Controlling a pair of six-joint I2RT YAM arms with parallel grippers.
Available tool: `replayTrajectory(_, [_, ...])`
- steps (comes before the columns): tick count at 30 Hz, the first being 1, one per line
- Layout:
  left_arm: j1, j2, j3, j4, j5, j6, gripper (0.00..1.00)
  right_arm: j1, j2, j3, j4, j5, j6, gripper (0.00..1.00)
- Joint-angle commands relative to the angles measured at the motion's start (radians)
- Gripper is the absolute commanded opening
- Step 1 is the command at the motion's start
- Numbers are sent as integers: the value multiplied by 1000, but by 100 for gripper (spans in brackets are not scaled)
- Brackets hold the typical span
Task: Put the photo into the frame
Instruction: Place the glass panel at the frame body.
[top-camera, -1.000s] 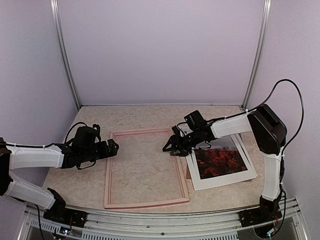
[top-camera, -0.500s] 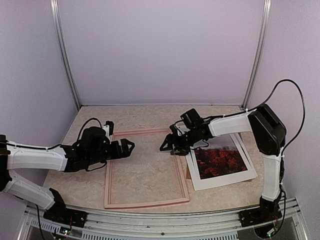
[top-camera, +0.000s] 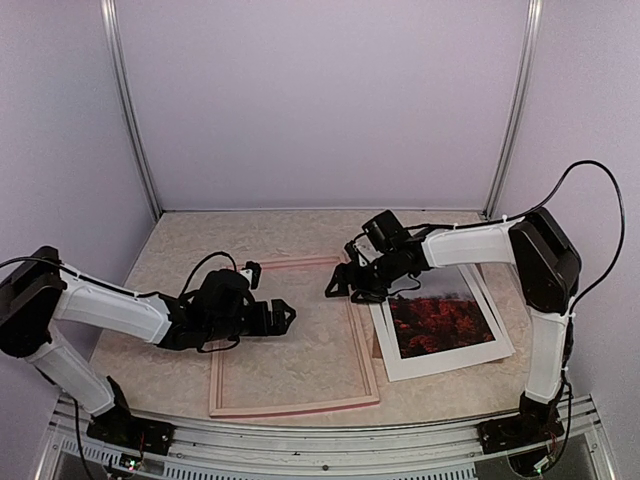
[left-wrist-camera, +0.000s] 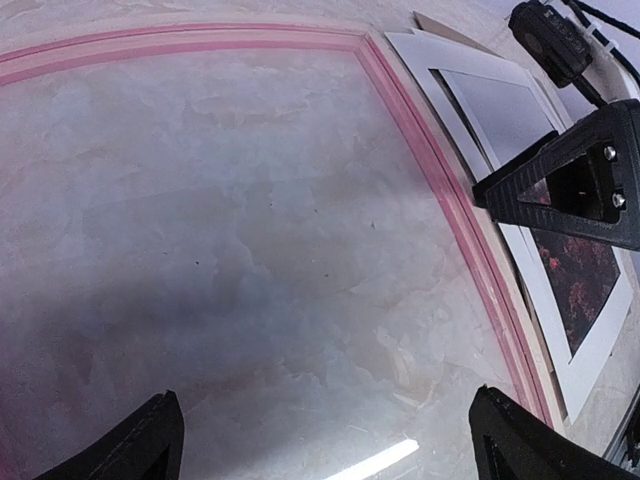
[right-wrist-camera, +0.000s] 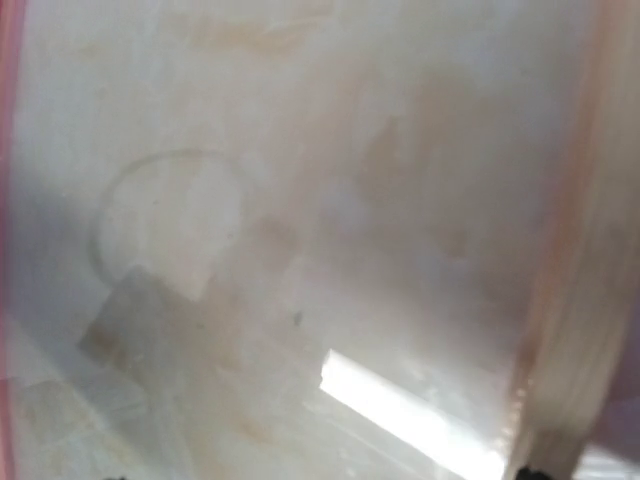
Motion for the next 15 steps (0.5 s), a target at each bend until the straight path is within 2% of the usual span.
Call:
replayTrajectory(1, [-14,43,39,3,-14,-8,99,10,-46,17,-46,62,-31,83])
replayTrajectory(9, [-16,48,35,-28,-42,-9,99,11,-80,8,-52,135,-62,82])
replayTrajectory(15, [-15,-4,41,-59,-90,32,99,13,-122,5,-63,252,-128,82])
